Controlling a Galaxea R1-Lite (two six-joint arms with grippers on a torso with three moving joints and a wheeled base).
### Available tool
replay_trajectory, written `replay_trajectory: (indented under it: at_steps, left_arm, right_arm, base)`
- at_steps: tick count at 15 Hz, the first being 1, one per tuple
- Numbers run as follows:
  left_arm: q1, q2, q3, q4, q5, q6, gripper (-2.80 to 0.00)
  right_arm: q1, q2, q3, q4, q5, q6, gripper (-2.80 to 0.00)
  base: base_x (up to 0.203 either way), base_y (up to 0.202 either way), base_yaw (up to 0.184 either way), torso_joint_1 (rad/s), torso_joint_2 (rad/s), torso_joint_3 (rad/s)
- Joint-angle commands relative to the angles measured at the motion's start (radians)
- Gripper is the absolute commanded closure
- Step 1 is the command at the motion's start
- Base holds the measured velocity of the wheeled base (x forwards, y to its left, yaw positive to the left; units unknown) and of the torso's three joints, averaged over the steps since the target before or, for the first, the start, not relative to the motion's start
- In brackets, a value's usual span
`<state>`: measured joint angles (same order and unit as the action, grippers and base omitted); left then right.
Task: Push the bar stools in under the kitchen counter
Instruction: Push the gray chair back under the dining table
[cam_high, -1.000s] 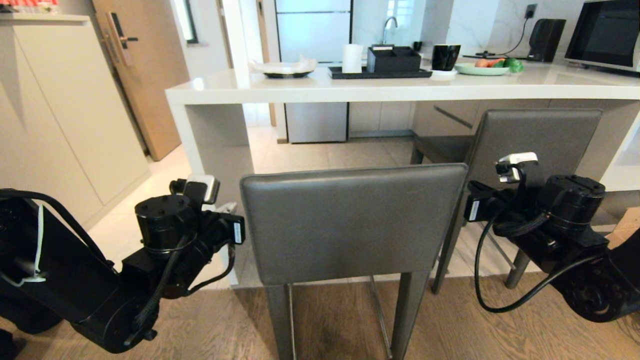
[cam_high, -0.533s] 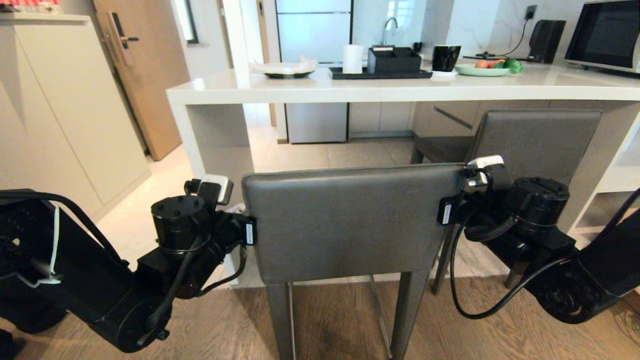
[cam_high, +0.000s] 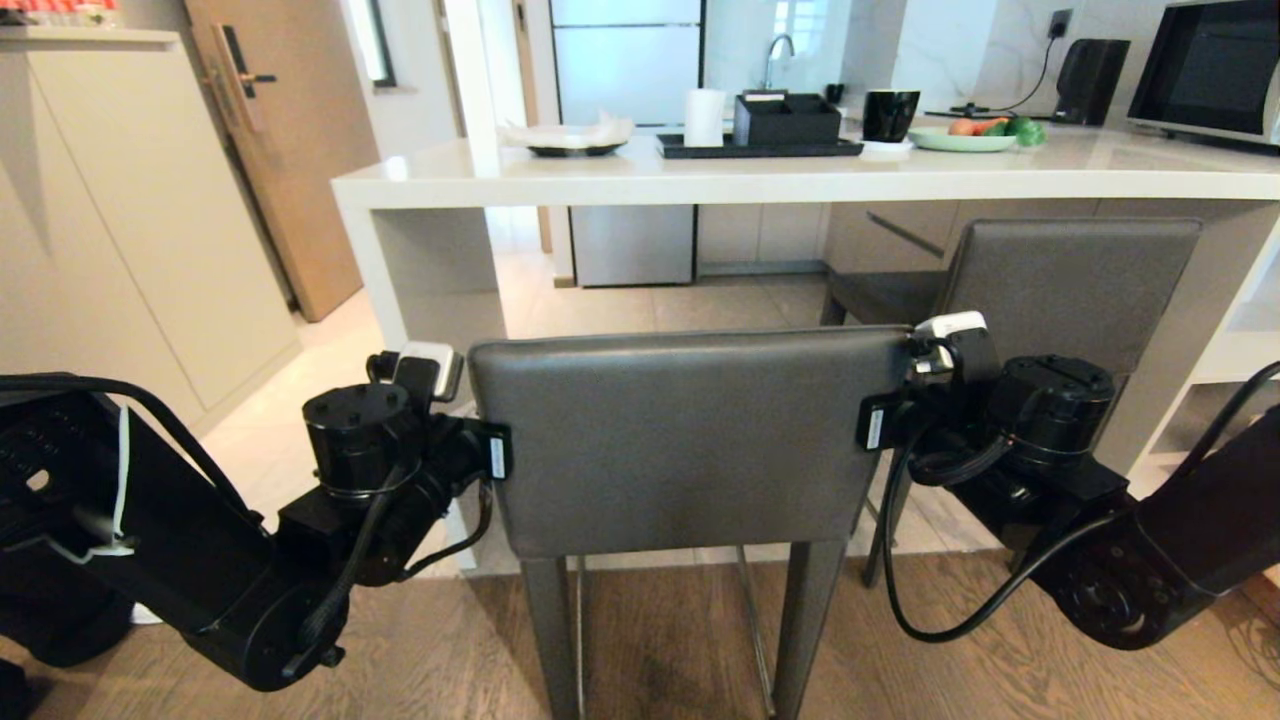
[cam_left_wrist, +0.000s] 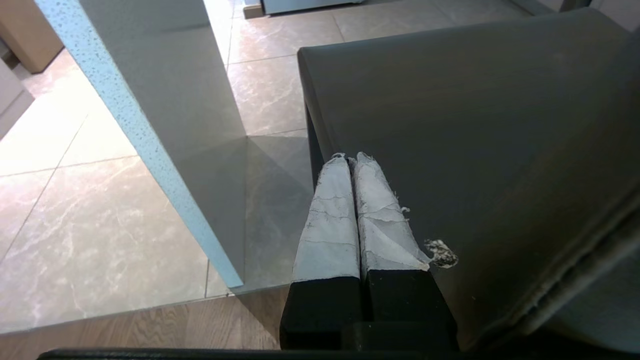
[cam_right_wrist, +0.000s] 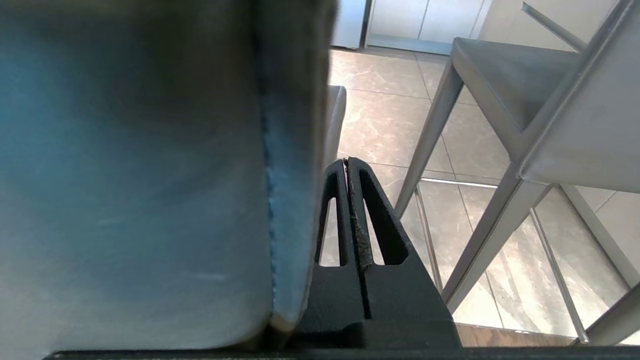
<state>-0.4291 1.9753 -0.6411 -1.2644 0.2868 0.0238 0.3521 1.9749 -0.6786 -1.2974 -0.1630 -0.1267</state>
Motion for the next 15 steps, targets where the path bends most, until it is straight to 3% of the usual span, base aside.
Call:
replay_trajectory:
  at_steps: [1,6,15]
  left_arm:
    - [0.001,-0.003,0.001,-0.004,0.003,0.002,0.0]
    - [0.001,-0.004,-0.002,-0.003,0.003,0.004,0.0]
    - [-0.002,-0.003,-0.002,-0.003,0.003,0.007,0.0]
  right_arm:
    - [-0.004,0.004,0.001,-0.006,-0.001,-0.001,0.0]
    - [-0.006,0.005,-0.004,-0.003,-0.001,-0.002,0.0]
    - [-0.005,0.004,-0.004,-0.003,-0.001,-0.004,0.0]
  base:
    - [0.0,0.0,0.0,0.0,0.0,0.0]
    - [0.0,0.0,0.0,0.0,0.0,0.0]
    - [0.181,0.0,0.002,0.002,0.0,0.005]
